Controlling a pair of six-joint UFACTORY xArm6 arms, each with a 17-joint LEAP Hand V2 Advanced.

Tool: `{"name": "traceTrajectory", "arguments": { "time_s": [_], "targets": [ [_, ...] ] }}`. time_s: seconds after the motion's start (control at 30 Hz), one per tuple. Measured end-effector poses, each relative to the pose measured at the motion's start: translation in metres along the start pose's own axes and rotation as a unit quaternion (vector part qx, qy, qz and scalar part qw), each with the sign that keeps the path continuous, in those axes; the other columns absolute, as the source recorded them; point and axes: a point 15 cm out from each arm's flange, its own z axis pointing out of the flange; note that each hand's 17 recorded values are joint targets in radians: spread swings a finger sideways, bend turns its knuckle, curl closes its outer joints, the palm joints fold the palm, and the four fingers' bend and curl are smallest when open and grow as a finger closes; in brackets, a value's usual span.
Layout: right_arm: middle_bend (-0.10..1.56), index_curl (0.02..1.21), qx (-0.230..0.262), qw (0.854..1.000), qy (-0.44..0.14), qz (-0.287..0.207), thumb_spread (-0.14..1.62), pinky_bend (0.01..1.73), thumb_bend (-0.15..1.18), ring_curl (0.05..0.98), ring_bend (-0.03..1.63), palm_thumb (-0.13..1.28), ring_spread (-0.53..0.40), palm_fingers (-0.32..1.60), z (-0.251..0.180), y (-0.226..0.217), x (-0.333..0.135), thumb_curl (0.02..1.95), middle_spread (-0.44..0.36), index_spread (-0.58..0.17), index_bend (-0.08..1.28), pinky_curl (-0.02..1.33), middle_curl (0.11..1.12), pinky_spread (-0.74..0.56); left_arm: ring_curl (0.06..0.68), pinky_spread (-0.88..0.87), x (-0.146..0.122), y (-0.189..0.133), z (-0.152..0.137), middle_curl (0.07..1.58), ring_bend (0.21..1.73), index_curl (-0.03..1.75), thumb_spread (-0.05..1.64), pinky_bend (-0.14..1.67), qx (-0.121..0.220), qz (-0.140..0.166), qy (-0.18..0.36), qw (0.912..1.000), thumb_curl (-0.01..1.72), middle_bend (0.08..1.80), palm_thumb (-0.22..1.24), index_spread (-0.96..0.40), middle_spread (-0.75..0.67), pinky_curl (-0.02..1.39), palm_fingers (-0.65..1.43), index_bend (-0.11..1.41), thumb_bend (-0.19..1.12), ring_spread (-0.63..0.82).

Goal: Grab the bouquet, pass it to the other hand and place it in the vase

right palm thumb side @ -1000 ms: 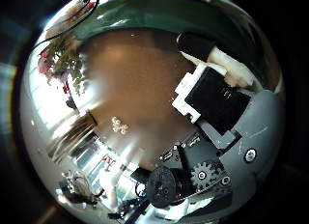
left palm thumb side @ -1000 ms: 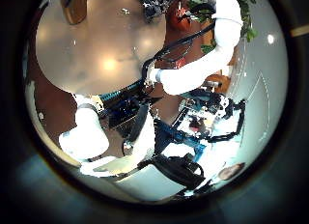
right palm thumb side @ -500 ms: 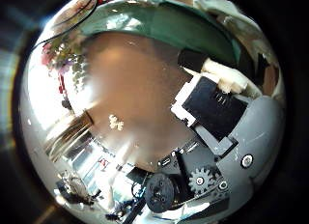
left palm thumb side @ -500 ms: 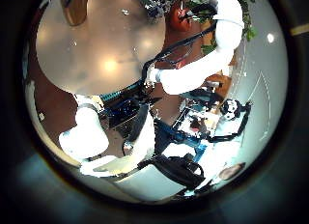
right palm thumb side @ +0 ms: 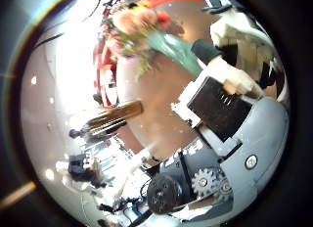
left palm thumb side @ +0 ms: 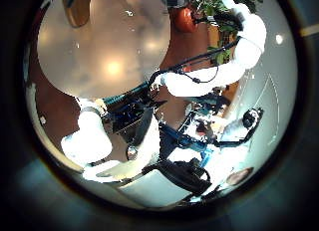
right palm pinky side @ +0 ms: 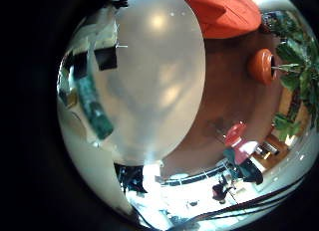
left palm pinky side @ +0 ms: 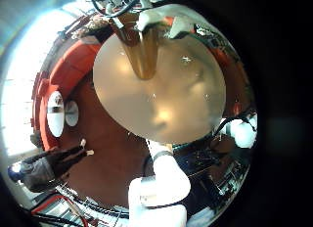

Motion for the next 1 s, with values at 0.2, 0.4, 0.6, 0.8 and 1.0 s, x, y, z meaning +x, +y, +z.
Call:
{"name": "traceTrajectory", "arguments": {
  "time_s": [0.2,0.4,0.6,0.8,1.0],
  "targets": [
    [1.35,0.97,0.048,0.995,-0.087,-0.01,0.85,1.37,0.04,0.702,1.48,1.2,-0.196,1.1,-0.045,0.017,-0.022,0.97,-0.156,-0.263,1.15,0.74,0.88,-0.17,0.209,0.55,0.003,-0.006,-0.002,0.34,0.44,0.36,1.1,0.19,0.007,0.0,0.009,0.9999,0.3,0.2,0.28,0.04,0.41,0.26,0.14,0.18,-0.02,0.6],
    [1.29,0.95,0.033,0.995,-0.094,0.007,0.9,1.34,-0.07,0.686,1.44,0.97,-0.198,1.04,-0.038,0.019,-0.012,0.92,-0.161,-0.264,1.09,0.75,0.87,-0.2,0.207,0.55,0.01,-0.004,-0.005,0.35,0.44,0.36,1.1,0.18,0.009,0.004,0.015,0.9998,0.3,0.2,0.28,0.04,0.41,0.26,0.14,0.18,-0.02,0.59],
    [1.05,0.86,-0.006,0.995,-0.094,0.042,0.98,1.27,-0.05,0.633,1.37,0.74,-0.206,0.55,-0.006,0.012,0.004,0.78,-0.163,-0.307,0.65,0.69,0.78,-0.35,0.204,0.55,0.011,0.001,-0.002,0.35,0.44,0.36,1.1,0.18,0.006,0.004,0.017,0.9998,0.3,0.2,0.28,0.04,0.41,0.26,0.14,0.18,-0.02,0.59],
    [0.85,0.7,-0.073,0.996,0.007,0.057,1.03,1.06,-0.03,0.57,1.29,0.67,-0.155,0.09,0.048,0.005,0.009,0.67,-0.103,-0.257,0.38,0.6,0.7,-0.21,0.205,0.55,0.009,0.002,0.0,0.35,0.44,0.36,1.1,0.18,0.004,0.007,0.016,0.9998,0.31,0.2,0.28,0.04,0.4,0.26,0.14,0.18,-0.02,0.59],
    [0.77,0.62,-0.099,0.99,0.057,0.088,1.06,0.97,-0.03,0.532,1.23,0.63,-0.128,0.09,0.087,-0.009,0.011,0.59,-0.064,-0.188,0.31,0.53,0.66,-0.09,0.205,0.55,0.006,0.001,0.002,0.35,0.44,0.36,1.1,0.18,0.004,0.006,0.018,0.9998,0.31,0.2,0.28,0.04,0.4,0.26,0.14,0.18,-0.02,0.59]
  ]
}}
